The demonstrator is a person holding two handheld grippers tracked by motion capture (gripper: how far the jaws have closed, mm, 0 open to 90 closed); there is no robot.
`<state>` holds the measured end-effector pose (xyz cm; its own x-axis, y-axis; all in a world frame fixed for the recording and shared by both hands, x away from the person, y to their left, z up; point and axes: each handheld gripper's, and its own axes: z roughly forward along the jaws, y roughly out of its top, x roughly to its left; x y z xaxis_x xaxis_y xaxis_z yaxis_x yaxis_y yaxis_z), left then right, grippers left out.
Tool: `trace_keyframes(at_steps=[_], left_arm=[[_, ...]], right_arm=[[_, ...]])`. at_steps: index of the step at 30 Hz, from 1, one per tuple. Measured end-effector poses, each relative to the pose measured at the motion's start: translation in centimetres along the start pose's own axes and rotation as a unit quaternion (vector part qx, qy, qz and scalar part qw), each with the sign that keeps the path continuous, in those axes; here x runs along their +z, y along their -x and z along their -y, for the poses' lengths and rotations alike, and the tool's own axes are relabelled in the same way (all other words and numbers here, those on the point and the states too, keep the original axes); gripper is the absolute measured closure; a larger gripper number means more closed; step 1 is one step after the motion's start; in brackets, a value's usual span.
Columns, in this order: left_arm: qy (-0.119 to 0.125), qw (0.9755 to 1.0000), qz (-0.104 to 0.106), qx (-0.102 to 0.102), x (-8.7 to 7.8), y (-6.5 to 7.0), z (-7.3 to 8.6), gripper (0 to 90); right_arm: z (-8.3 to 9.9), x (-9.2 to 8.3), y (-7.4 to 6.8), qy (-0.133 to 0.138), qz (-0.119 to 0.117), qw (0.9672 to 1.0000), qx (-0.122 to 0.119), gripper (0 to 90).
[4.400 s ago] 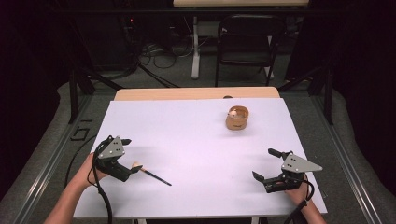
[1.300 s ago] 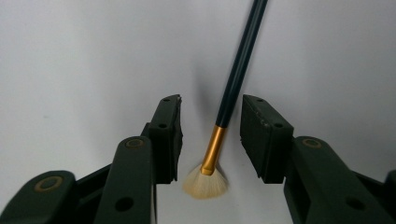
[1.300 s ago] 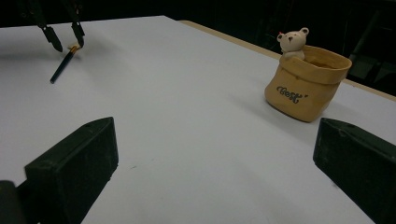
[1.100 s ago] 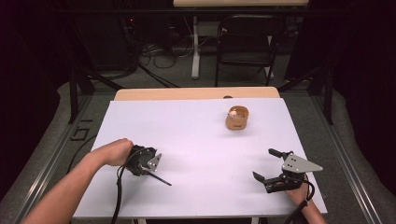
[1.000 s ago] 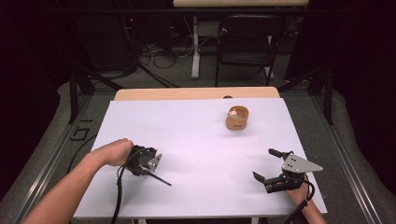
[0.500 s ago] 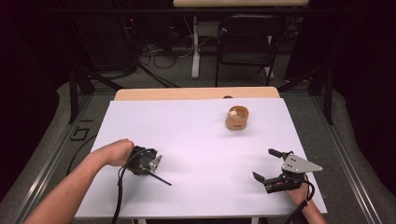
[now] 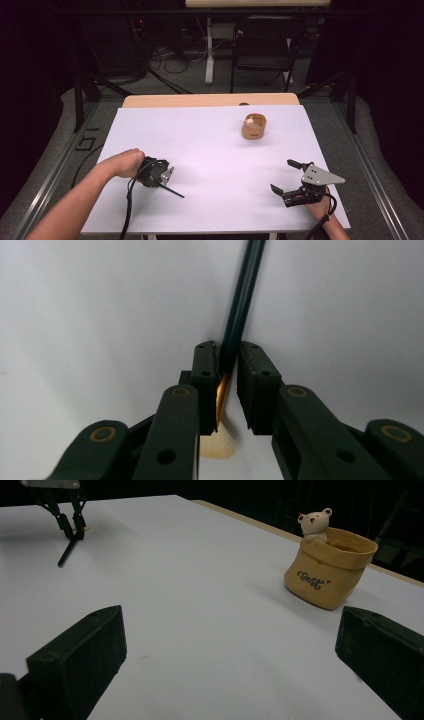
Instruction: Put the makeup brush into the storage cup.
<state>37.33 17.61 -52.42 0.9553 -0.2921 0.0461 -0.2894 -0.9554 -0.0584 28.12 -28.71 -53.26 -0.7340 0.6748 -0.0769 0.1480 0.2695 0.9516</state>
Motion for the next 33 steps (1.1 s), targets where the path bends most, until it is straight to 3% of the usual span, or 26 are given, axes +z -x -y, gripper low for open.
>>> trace_keyframes(at_steps=[6, 15, 23, 33], left_arm=[[-0.004, 1.0000, 0.003, 0.002, -0.1, 0.0, 0.1, 82.2], [0.015, 0.9998, -0.008, -0.007, -0.3, 0.1, 0.2, 82.8], [0.027, 0.9992, -0.030, -0.007, -1.9, 0.1, -0.4, 82.9], [0.024, 0.9986, -0.047, 0.000, -3.5, -0.3, -1.8, 82.9]], right_arm=[[0.0, 0.0, 0.0, -0.003, -0.002, 1.0000, 0.000, 0.0], [0.0, 0.1, 0.0, -0.008, -0.001, 1.0000, 0.001, 0.0], [0.0, 0.2, 0.1, -0.011, 0.000, 0.9999, 0.008, 0.0], [0.0, 0.5, 0.1, -0.029, -0.013, 0.9994, 0.015, 0.0]])
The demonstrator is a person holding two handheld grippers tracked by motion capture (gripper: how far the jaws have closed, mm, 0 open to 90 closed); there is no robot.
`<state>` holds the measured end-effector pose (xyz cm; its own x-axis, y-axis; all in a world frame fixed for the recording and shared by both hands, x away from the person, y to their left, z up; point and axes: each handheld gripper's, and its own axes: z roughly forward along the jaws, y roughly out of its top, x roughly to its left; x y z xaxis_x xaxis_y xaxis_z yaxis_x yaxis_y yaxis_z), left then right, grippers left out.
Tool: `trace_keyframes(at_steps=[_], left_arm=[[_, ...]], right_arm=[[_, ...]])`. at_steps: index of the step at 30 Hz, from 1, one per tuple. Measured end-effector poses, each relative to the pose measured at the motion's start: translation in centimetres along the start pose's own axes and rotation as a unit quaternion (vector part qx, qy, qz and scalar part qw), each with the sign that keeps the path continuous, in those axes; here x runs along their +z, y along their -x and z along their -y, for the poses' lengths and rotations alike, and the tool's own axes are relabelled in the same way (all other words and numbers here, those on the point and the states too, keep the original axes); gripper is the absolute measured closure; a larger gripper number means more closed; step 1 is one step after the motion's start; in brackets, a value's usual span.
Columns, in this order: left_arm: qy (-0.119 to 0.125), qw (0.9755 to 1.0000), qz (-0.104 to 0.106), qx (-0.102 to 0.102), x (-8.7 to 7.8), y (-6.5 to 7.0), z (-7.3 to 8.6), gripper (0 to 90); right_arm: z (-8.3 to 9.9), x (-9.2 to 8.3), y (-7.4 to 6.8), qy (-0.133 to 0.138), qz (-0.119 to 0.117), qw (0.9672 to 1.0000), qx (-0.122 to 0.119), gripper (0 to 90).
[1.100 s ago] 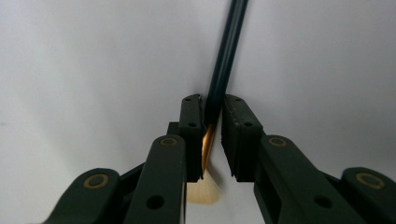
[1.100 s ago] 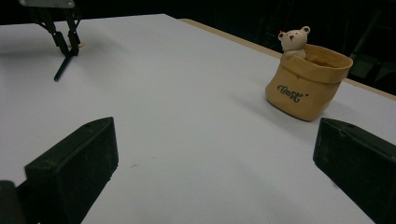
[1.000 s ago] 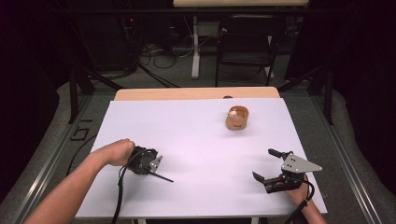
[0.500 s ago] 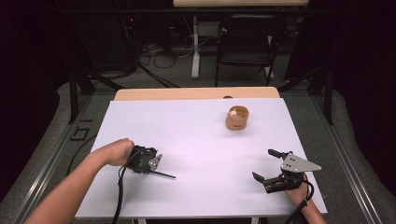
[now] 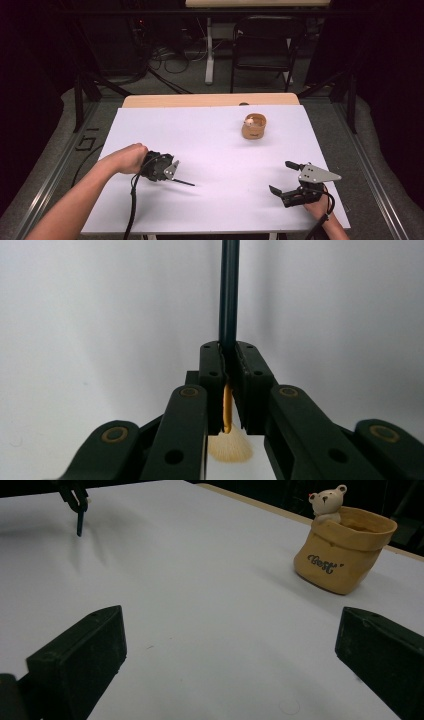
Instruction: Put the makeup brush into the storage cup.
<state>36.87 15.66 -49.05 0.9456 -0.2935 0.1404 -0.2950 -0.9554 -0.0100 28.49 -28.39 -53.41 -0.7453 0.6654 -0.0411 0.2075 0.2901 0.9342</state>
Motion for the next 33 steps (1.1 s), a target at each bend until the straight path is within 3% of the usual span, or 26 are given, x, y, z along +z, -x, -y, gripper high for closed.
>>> trace_keyframes(at_steps=[4, 9, 17, 24, 25, 33], left_arm=[[-0.001, 1.0000, -0.004, 0.003, -0.4, -0.2, -0.6, 82.9], [-0.004, 0.9999, -0.008, 0.005, -0.8, -0.8, -1.4, 83.0], [-0.012, 0.9997, -0.016, 0.010, -1.5, -1.5, -2.4, 83.0], [-0.018, 0.9994, -0.022, 0.021, -2.1, -2.4, -3.7, 83.1], [-0.016, 0.9996, -0.015, 0.020, -2.1, -2.6, -3.9, 83.1], [-0.016, 0.9991, -0.028, 0.029, -2.0, -3.6, -5.3, 83.1]], right_arm=[[-0.2, 0.2, 0.2, -0.023, -0.003, 0.9996, 0.017, 0.0], [-1.2, 0.6, -0.5, -0.040, 0.008, 0.9992, -0.001, 0.0], [-2.5, 1.4, -0.7, -0.072, 0.006, 0.9974, 0.003, 0.0], [-3.7, 2.8, -1.2, -0.100, -0.018, 0.9948, 0.001, 0.0], [-3.8, 3.0, -1.2, -0.102, -0.021, 0.9946, 0.000, 0.0], [-5.3, 4.5, -2.4, -0.113, -0.044, 0.9926, -0.013, 0.0]])
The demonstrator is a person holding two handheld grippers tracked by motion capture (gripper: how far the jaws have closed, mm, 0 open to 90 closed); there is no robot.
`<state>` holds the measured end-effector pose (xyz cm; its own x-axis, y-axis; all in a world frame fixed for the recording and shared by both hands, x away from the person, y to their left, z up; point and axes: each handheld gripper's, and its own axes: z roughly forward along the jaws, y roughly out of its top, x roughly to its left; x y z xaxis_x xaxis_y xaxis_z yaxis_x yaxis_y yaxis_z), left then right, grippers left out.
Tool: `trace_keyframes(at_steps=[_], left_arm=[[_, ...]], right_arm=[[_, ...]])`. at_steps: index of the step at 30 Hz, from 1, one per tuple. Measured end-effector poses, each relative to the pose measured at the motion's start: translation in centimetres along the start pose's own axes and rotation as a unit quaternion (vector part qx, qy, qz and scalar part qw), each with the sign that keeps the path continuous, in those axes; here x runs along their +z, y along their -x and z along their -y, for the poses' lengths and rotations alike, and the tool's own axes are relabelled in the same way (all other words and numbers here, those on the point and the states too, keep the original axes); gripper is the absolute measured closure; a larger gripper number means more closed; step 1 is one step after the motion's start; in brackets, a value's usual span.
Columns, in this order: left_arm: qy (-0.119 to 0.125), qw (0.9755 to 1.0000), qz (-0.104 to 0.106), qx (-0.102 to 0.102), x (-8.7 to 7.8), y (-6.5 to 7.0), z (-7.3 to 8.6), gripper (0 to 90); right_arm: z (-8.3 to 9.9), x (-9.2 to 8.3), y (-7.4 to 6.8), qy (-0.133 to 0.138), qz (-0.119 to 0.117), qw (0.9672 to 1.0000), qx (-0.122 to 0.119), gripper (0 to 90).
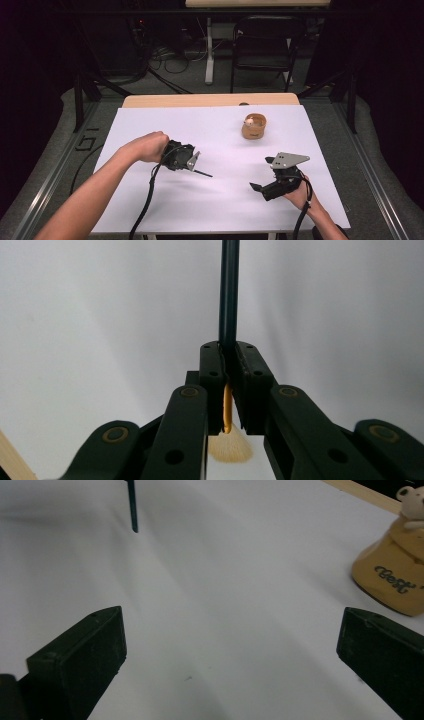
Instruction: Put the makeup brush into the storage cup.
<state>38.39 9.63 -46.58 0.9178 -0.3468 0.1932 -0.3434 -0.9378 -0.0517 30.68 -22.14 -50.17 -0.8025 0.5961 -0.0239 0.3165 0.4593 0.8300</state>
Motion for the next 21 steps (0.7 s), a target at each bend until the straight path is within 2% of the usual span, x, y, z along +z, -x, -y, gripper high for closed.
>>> trace_keyframes(at_steps=[1, 5, 7, 9, 10, 14, 16, 18, 19, 20, 21], left_arm=[[-0.003, 1.0000, 0.008, 0.003, 0.0, -0.2, -0.1, 83.1], [0.002, 1.0000, -0.001, 0.003, 0.0, -0.6, -0.7, 83.1], [-0.003, 1.0000, 0.001, 0.005, -0.1, -0.9, -1.0, 83.1], [-0.007, 0.9999, -0.007, 0.011, -0.2, -1.0, -1.3, 83.1], [-0.005, 1.0000, 0.000, 0.008, -0.3, -1.1, -1.3, 83.1], [-0.007, 0.9999, -0.008, 0.010, -0.3, -1.4, -1.6, 83.2], [-0.009, 0.9999, -0.004, 0.012, -0.4, -1.6, -1.9, 83.2], [-0.006, 0.9999, -0.006, 0.010, -0.4, -1.7, -2.0, 83.2], [-0.005, 0.9999, -0.004, 0.012, -0.5, -1.8, -2.2, 83.2], [-0.006, 0.9999, -0.008, 0.012, -0.5, -1.9, -2.3, 83.2], [-0.007, 0.9999, -0.008, 0.012, -0.4, -1.9, -2.3, 83.1]], right_arm=[[-0.3, 0.2, -0.2, 0.000, -0.004, 1.0000, -0.004, 0.0], [-1.4, 1.1, -0.8, -0.003, -0.016, 0.9997, -0.017, 0.0], [-1.9, 1.6, -1.1, -0.008, -0.023, 0.9994, -0.024, 0.0], [-2.3, 2.0, -1.4, -0.011, -0.029, 0.9990, -0.032, 0.0], [-2.5, 2.3, -1.5, -0.010, -0.031, 0.9988, -0.035, 0.0], [-3.3, 3.0, -2.0, -0.013, -0.040, 0.9983, -0.040, 0.0], [-3.6, 3.3, -2.2, -0.017, -0.041, 0.9980, -0.045, 0.2], [-3.9, 3.7, -2.3, -0.020, -0.041, 0.9978, -0.048, 2.6], [-4.0, 3.6, -2.4, -0.029, -0.039, 0.9976, -0.049, 4.2], [-4.1, 3.9, -2.4, -0.017, -0.042, 0.9978, -0.048, 5.0], [-4.2, 4.1, -2.5, -0.019, -0.041, 0.9979, -0.048, 8.0]])
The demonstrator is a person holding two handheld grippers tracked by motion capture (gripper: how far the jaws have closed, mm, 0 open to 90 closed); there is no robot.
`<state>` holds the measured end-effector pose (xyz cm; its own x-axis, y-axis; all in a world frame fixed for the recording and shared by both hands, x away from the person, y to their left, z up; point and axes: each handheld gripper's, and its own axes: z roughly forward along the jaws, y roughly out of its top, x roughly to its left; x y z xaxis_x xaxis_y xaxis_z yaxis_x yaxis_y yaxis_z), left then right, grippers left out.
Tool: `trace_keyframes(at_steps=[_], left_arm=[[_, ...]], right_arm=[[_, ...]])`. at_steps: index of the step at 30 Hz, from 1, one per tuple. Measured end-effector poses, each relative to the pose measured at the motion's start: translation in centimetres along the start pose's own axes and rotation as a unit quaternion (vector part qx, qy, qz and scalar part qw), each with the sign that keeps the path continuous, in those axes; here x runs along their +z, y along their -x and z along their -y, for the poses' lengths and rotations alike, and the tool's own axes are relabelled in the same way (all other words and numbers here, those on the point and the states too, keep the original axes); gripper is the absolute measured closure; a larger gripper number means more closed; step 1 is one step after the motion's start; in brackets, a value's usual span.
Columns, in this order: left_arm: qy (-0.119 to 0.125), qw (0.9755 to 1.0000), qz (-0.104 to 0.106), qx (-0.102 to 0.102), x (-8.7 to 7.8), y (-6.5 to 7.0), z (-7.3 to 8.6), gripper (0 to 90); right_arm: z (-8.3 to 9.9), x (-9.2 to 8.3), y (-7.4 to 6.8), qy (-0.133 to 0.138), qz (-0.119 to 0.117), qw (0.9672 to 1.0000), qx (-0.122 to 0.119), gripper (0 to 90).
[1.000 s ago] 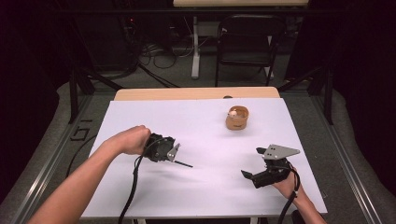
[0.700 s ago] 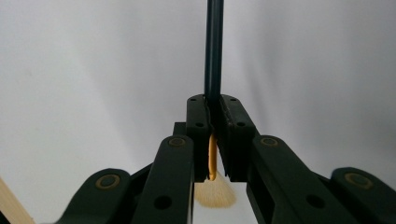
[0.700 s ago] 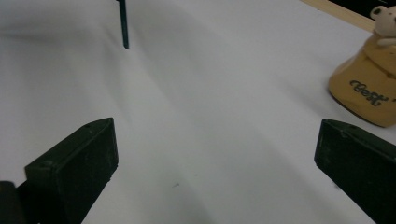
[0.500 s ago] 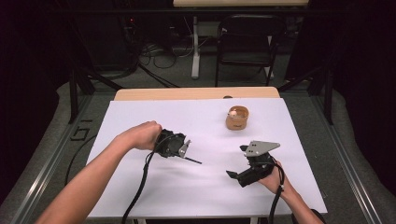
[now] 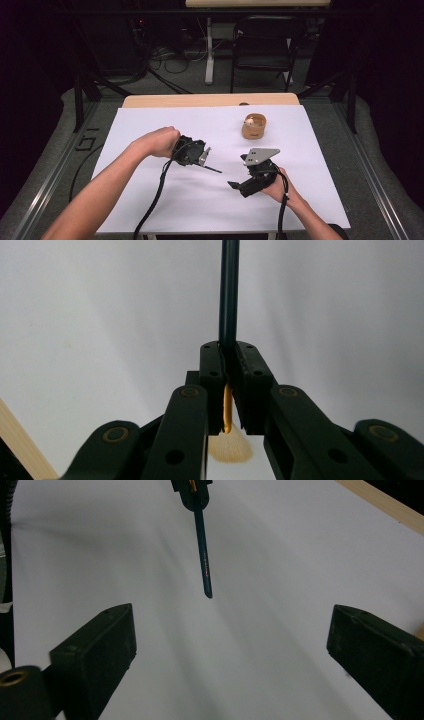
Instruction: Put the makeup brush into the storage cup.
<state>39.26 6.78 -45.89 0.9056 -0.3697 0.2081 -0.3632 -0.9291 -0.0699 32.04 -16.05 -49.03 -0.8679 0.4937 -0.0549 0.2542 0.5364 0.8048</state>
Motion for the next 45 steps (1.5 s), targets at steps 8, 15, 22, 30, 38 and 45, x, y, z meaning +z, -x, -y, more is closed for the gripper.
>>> trace_keyframes(at_steps=[8, 15, 22, 30, 38, 45], left_arm=[[-0.002, 0.9999, -0.008, 0.011, 0.0, -0.3, -0.8, 83.1], [-0.003, 0.9996, -0.005, 0.028, -0.2, -0.5, -1.8, 83.1], [-0.003, 0.9995, -0.008, 0.031, -0.4, -0.4, -2.5, 83.2], [-0.010, 0.9986, -0.019, 0.048, -0.7, -0.7, -3.4, 83.2], [-0.009, 0.9984, -0.021, 0.052, -0.7, -0.7, -3.8, 83.1], [-0.008, 0.9983, -0.020, 0.054, -0.8, -0.7, -3.8, 82.9]], right_arm=[[-0.4, 1.1, -0.1, -0.012, 0.004, 0.9999, -0.004, 30.0], [-0.5, 2.3, -0.1, -0.034, 0.000, 0.9994, -0.005, 50.4], [-0.3, 3.0, -0.2, -0.044, -0.009, 0.9990, -0.005, 62.3], [-0.4, 3.4, -0.6, -0.052, -0.011, 0.9985, -0.012, 73.5], [-0.1, 3.5, -0.4, -0.052, -0.008, 0.9986, -0.011, 82.7], [0.0, 3.5, -0.5, -0.054, -0.003, 0.9983, -0.019, 85.7]])
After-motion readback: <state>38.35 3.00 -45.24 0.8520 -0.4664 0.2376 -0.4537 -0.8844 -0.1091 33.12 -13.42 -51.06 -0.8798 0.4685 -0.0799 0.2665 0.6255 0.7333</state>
